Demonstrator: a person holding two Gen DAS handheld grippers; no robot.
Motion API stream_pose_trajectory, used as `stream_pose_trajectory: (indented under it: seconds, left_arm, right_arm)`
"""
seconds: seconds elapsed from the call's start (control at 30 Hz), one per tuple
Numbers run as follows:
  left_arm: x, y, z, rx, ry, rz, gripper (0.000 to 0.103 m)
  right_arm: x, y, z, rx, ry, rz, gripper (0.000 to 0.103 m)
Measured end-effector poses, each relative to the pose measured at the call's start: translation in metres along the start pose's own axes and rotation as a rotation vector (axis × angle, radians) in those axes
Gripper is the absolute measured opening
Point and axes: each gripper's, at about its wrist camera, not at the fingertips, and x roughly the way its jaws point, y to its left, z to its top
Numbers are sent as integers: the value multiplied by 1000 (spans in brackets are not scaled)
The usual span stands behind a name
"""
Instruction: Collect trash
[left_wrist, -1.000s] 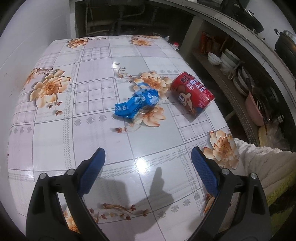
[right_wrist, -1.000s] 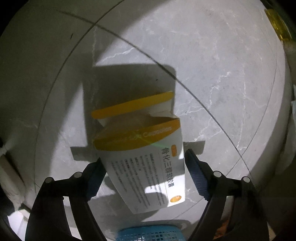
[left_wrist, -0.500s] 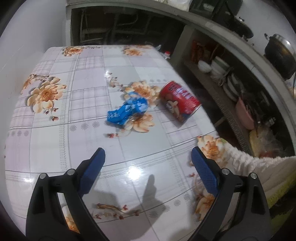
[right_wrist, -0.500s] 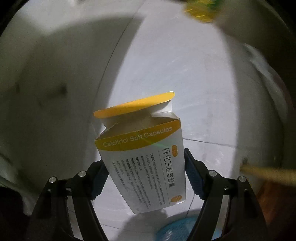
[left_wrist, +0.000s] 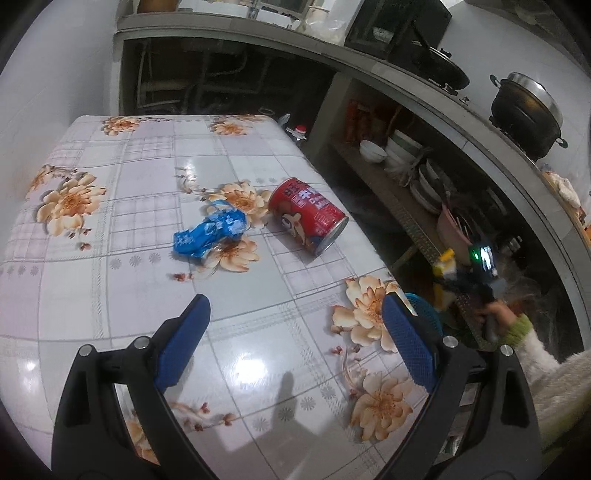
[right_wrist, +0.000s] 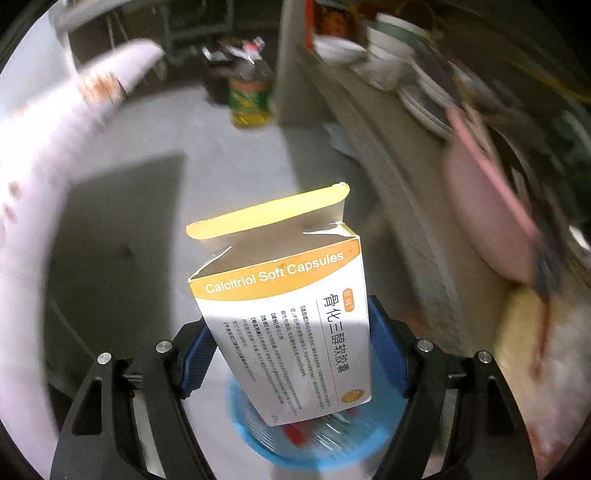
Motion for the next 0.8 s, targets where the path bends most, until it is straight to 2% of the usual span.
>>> stream_pose_trajectory:
  seconds: [0.1, 0.3, 0.37, 0.5, 0.67, 0.77, 0.8]
  left_arm:
    - [-8, 2, -10, -11, -6, 21, 90]
    - [-23, 5, -28, -28, 2, 29, 90]
    - [-27, 5, -31, -26, -1, 38, 90]
    - [-35, 2, -37, -13, -18, 42, 90]
    - [-41, 2, -44, -15, -31, 46, 90]
    - [-43, 6, -48, -32, -36, 41, 90]
    - [-43, 8, -48, -36, -38, 40, 90]
  right_arm:
    - [36, -12, -28, -24, 125, -127, 74]
    - [114, -24, -62, -28, 277, -200, 77]
    - [128, -26, -66, -33, 306, -211, 78]
    - [115, -28, -71, -3, 274, -230, 85]
    - [63, -27, -71, 28, 164, -213, 86]
    - [20, -24, -74, 37, 80, -170, 86]
    - [15, -20, -65, 37, 58, -159, 86]
